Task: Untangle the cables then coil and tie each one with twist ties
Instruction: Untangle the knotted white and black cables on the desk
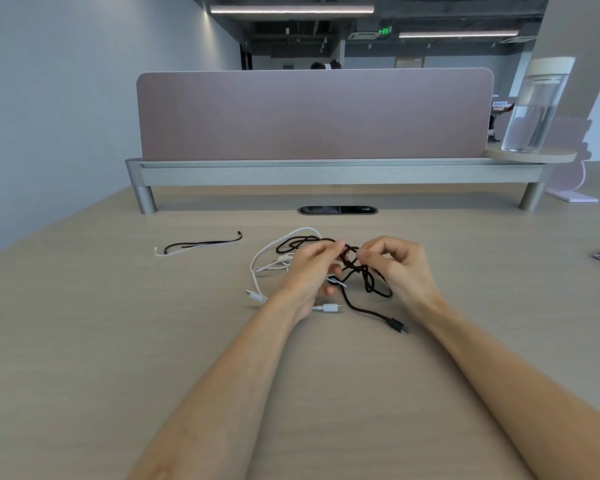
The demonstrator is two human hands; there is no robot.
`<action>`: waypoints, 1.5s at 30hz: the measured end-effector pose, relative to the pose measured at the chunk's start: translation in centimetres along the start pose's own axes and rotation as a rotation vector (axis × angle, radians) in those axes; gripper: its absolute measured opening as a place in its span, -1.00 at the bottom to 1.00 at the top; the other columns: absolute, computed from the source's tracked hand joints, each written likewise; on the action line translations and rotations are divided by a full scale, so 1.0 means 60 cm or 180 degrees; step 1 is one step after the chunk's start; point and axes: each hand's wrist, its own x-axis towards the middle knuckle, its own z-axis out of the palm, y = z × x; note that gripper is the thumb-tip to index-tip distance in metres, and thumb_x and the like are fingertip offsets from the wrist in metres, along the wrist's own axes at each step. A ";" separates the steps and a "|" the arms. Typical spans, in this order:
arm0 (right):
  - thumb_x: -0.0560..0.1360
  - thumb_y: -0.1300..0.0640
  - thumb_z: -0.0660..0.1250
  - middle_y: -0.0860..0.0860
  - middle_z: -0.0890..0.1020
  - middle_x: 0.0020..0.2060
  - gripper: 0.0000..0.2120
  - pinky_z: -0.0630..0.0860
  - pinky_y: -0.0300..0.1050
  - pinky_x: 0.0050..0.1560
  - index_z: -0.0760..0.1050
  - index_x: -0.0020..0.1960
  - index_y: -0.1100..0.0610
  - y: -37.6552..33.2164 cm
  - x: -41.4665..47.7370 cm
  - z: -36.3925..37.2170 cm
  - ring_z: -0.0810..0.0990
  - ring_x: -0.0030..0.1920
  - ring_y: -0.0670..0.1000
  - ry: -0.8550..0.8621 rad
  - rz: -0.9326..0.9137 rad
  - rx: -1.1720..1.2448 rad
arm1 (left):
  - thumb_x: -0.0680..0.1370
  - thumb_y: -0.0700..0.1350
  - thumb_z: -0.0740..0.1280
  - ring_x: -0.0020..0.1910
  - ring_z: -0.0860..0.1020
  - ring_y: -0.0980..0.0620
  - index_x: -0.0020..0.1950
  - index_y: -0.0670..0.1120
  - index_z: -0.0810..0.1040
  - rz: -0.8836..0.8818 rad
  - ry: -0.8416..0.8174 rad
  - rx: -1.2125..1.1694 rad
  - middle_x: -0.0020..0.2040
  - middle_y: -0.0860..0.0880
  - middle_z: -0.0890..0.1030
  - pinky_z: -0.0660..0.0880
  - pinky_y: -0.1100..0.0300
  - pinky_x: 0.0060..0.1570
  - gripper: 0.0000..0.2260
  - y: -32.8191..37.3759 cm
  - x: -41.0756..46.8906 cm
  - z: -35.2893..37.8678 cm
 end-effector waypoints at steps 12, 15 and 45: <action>0.50 0.07 0.32 -0.03 0.48 -0.31 -0.80 0.29 -0.16 -0.22 0.38 -0.26 0.05 -0.004 0.008 0.000 0.32 -0.27 -0.07 -0.0331 0.1018 0.1613 | 0.66 0.03 0.13 -0.26 0.53 0.07 -0.08 -0.12 0.42 -0.0218 -0.0204 -0.0658 -0.11 -0.06 0.64 0.37 0.24 -0.55 -0.74 0.005 0.002 -0.001; 0.53 0.09 0.28 0.01 0.56 -0.30 -0.78 0.28 -0.10 -0.19 0.43 -0.28 0.08 0.000 0.007 -0.003 0.41 -0.21 -0.01 -0.0323 0.0858 0.1016 | 0.55 0.09 0.34 -0.25 0.49 0.08 -0.04 -0.07 0.44 -0.0015 -0.0375 -0.0129 -0.17 0.01 0.63 0.34 0.25 -0.53 -0.76 0.003 -0.005 -0.001; 0.53 -0.11 0.01 0.00 0.39 -0.33 -0.64 0.26 -0.11 -0.21 0.32 -0.26 0.13 0.022 0.003 0.007 0.31 -0.28 -0.05 -0.0517 0.0066 -0.0871 | 0.58 0.05 0.28 -0.26 0.48 0.06 -0.14 -0.07 0.48 -0.0339 0.0162 -0.0561 -0.21 -0.01 0.49 0.41 0.20 -0.43 -0.79 0.004 0.012 -0.014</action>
